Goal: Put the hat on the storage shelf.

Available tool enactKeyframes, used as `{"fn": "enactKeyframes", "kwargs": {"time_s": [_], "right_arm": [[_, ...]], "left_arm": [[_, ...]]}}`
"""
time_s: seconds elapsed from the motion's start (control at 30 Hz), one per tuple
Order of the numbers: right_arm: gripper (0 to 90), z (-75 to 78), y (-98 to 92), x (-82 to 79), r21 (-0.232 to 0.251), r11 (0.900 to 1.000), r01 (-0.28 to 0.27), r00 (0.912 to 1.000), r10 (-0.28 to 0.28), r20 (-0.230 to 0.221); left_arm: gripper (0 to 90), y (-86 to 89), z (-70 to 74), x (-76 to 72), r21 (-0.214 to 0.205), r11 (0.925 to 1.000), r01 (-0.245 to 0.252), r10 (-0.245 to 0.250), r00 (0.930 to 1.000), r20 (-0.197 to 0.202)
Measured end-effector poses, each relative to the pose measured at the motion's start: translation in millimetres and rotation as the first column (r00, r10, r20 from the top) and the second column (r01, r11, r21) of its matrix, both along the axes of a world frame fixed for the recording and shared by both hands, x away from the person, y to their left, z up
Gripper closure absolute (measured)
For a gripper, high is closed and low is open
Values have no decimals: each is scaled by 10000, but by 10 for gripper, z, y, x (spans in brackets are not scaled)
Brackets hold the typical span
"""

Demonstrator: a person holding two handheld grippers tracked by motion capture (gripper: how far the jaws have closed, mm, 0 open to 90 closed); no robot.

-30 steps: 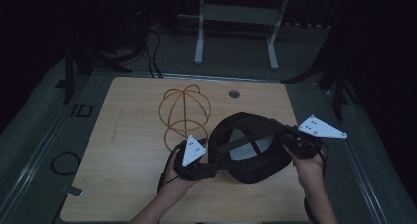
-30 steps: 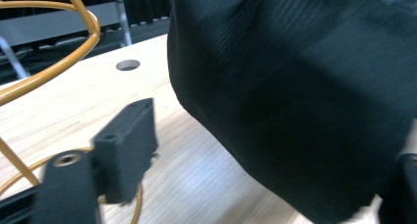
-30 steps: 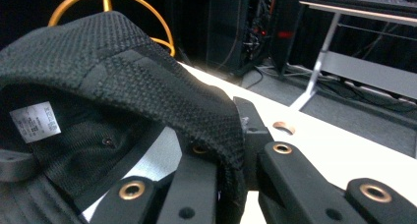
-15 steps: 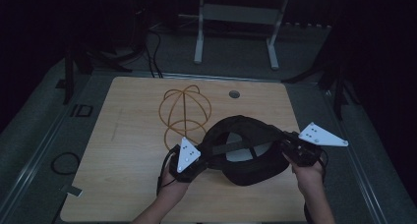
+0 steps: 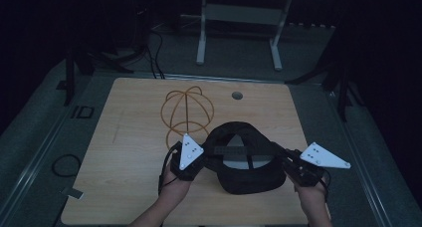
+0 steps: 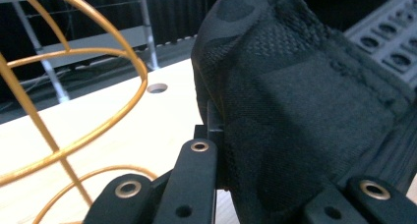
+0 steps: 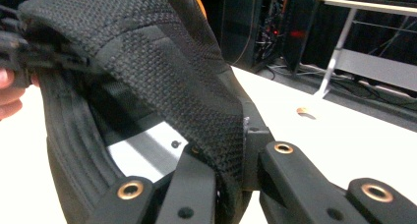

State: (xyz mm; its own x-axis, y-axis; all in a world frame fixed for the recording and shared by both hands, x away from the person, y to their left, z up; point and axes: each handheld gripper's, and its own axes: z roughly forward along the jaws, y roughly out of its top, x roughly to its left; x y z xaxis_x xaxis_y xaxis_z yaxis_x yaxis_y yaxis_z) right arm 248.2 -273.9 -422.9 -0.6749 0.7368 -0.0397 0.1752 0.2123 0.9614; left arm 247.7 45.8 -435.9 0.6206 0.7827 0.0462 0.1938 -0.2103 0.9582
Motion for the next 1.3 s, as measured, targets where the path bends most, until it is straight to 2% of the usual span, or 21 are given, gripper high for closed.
{"fn": "enactKeyframes", "kwargs": {"time_s": [0.23, 0.37, 0.43, 0.47, 0.57, 0.63, 0.77, 0.8, 0.83, 0.87, 0.93, 1.0, 1.03, 1.07, 1.1, 1.13, 1.17, 1.2, 1.23, 1.27, 1.3], "right_arm": [[801, -114, -60, -107, 524, 9986, -23, 9995, 39, -301], [692, -121, -83, -156, 694, 9975, -131, 9990, 160, -415], [633, -120, -88, -169, 697, 9966, -450, 9974, 488, -529], [543, -127, -88, -190, 713, 9951, -688, 9952, 734, -642], [489, -138, -94, -220, 759, 9921, -997, 9922, 1049, -677], [442, -151, -103, -247, 792, 9880, -1326, 9875, 1385, -747], [347, -202, -134, -308, 744, 9793, -1884, 9764, 1949, -931], [319, -240, -157, -349, 735, 9720, -2231, 9678, 2299, -1024], [319, -240, -157, -349, 735, 9720, -2231, 9678, 2299, -1024], [288, -283, -189, -395, 694, 9623, -2630, 9571, 2693, -1070], [287, -302, -209, -413, 659, 9594, -2744, 9536, 2803, -1102], [300, -304, -302, -461, 537, 9458, -3203, 9408, 3242, -986], [300, -304, -302, -461, 537, 9458, -3203, 9408, 3242, -986], [328, -246, -380, -498, 578, 9304, -3619, 9269, 3657, -837], [328, -246, -380, -498, 578, 9304, -3619, 9269, 3657, -837], [351, -158, -455, -526, 665, 9199, -3865, 9196, 3899, -489], [351, -158, -455, -526, 665, 9199, -3865, 9196, 3899, -489], [389, -60, -530, -536, 822, 9187, -3862, 9216, 3882, -87], [389, -60, -530, -536, 822, 9187, -3862, 9216, 3882, -87], [405, -16, -562, -528, 762, 9235, -3760, 9265, 3759, 156], [405, 21, -589, -510, 695, 9283, -3654, 9308, 3642, 293]], "left_arm": [[886, -62, 169, -36, -120, 9995, 285, -281, 9991, 328], [886, -101, 290, -21, -168, 9988, 465, -456, 9978, 490], [887, -125, 360, -26, -179, 9982, 566, -552, 9960, 703], [887, -146, 438, -35, -127, 9975, 693, -680, 9938, 886], [887, -169, 507, -47, -174, 9969, 763, -742, 9923, 990], [887, -198, 554, -65, -93, 9971, 750, -733, 9897, 1230], [887, -212, 605, -77, -84, 9961, 874, -856, 9883, 1259], [887, -184, 610, -98, -285, 9946, 995, -954, 9881, 1206], [886, -184, 610, -98, -285, 9946, 995, -954, 9881, 1206], [886, -159, 599, -134, -306, 9938, 1070, -1021, 9858, 1332], [887, -145, 593, -154, -253, 9933, 1126, -1079, 9840, 1420], [886, -91, 570, -189, -268, 9908, 1326, -1269, 9797, 1549], [886, -91, 570, -189, -268, 9908, 1326, -1269, 9797, 1549], [886, -48, 550, -198, -199, 9907, 1344, -1295, 9785, 1607], [886, -48, 550, -198, -199, 9907, 1344, -1295, 9785, 1607], [886, -20, 539, -189, -280, 9879, 1524, -1462, 9767, 1571], [886, 8, 522, -181, -408, 9833, 1775, -1688, 9725, 1607], [885, 57, 493, -169, -479, 9684, 2447, -2335, 9575, 1695], [885, 57, 493, -169, -479, 9684, 2447, -2335, 9575, 1695], [885, 80, 479, -168, -531, 9575, 2835, -2705, 9465, 1762], [885, 107, 465, -163, -663, 9375, 3416, -3252, 9279, 1826]]}}
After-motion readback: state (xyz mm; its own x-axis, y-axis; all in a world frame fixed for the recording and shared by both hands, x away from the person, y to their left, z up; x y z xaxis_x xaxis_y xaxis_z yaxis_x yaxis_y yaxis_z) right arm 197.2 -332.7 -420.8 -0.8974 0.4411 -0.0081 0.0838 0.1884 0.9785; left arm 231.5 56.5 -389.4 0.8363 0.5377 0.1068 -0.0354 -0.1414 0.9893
